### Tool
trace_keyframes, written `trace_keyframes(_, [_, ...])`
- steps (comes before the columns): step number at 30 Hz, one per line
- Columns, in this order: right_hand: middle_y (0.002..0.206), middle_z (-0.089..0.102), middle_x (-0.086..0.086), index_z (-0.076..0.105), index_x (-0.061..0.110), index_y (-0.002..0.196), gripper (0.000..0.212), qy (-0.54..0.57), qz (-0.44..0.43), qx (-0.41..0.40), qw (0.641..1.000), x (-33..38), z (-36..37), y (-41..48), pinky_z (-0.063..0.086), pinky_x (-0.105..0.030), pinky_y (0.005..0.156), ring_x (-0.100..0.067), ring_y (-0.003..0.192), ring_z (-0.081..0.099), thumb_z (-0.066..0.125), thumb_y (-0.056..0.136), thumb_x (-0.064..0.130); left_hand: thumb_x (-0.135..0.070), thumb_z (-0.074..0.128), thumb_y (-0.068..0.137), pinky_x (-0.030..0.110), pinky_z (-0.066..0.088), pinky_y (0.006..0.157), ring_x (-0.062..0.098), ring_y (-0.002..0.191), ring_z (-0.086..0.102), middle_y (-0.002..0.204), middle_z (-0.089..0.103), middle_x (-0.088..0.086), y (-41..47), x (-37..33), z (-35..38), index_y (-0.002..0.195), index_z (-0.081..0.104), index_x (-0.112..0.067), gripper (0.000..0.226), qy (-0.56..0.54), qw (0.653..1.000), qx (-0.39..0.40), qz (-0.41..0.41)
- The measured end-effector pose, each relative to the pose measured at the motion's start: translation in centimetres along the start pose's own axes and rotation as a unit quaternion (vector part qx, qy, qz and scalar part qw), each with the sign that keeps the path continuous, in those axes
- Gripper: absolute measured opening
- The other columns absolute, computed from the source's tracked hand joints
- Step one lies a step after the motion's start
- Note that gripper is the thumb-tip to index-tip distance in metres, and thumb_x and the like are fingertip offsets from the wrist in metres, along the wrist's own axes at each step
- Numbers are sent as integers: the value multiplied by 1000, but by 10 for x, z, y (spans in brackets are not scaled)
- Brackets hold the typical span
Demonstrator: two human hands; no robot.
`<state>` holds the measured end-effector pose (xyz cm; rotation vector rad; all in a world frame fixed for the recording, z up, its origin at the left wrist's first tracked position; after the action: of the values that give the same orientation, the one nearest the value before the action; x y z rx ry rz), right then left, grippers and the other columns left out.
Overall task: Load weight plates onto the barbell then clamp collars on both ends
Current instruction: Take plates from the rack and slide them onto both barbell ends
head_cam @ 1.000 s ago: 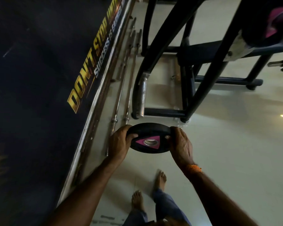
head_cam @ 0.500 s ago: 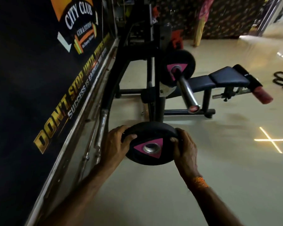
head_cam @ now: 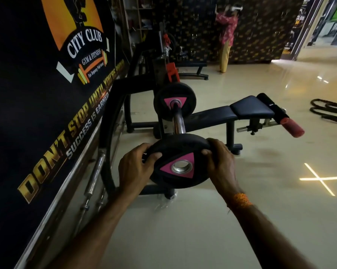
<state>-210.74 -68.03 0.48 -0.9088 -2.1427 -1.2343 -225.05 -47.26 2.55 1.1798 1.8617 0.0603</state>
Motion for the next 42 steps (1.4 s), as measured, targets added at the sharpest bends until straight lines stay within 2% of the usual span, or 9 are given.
trace_keyframes(6, [106,65,2,59,18,120,36,-12,-12,15,1000,-12,1,40,59,-44,79,-15,93,63,49,101,47,-63,55,91,37,59,75,12,93,67,103,74,-4,30,-2,18,122,69,-23,52,-9,1000,-2,-23])
trace_keyframes(9, [105,65,2,59,17,119,42,-14,-19,20,1000,-18,7,50,59,-42,79,-14,92,64,45,99,52,-49,61,94,33,57,74,10,93,66,103,74,-4,38,1,24,122,69,-23,39,5,1000,-13,-20])
trace_keyframes(22, [104,67,1,61,18,118,45,-5,1,22,1000,-53,30,82,59,-43,77,-14,91,64,44,98,54,-49,61,95,26,53,68,13,89,68,101,74,-4,72,16,50,121,70,-20,40,35,999,-20,-24])
trace_keyframes(25, [114,66,-2,60,18,125,48,4,24,16,1000,-59,38,101,60,-45,83,-17,100,64,46,96,54,-50,61,95,33,58,74,17,96,72,107,75,-3,99,25,63,126,68,-23,42,26,999,-24,-16])
trace_keyframes(27, [141,54,-5,49,23,144,49,-34,2,6,999,-60,42,105,55,-47,100,-24,125,57,54,98,39,-38,63,95,34,59,87,23,120,65,134,66,4,107,26,72,142,56,-19,52,72,997,-33,23])
trace_keyframes(29, [167,22,-7,25,25,160,74,-142,-75,13,987,-60,50,97,36,-51,118,-30,154,23,60,95,13,-31,63,92,34,51,104,27,149,35,163,33,11,102,25,86,158,30,-12,77,208,971,-34,116])
trace_keyframes(31, [171,3,-8,12,22,163,94,-226,-157,29,961,-64,59,84,23,-60,122,-33,157,2,64,88,0,-38,70,87,46,36,119,28,157,10,170,8,13,91,33,99,161,10,-10,100,333,923,-8,192])
trace_keyframes(37, [171,-5,-12,1,18,162,109,-310,-207,39,927,-97,75,93,18,-64,122,-38,156,1,74,83,6,-63,79,70,56,24,122,31,157,1,169,-11,14,104,66,117,161,-5,-12,134,454,861,27,226])
trace_keyframes(42, [170,-8,-12,-1,16,162,120,-309,-177,40,934,-113,95,127,20,-63,122,-37,157,1,84,78,21,-65,79,67,55,16,124,31,157,0,169,-12,14,133,73,136,161,-1,-11,135,455,861,-2,228])
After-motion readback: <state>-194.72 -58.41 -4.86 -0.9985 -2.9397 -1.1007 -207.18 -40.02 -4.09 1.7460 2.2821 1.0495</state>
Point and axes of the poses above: each hand's wrist, its own y-axis towards the middle knuckle, its own z-axis out of the palm, x = y × z, the point moved 6 cm from there along y, towards the middle knuckle
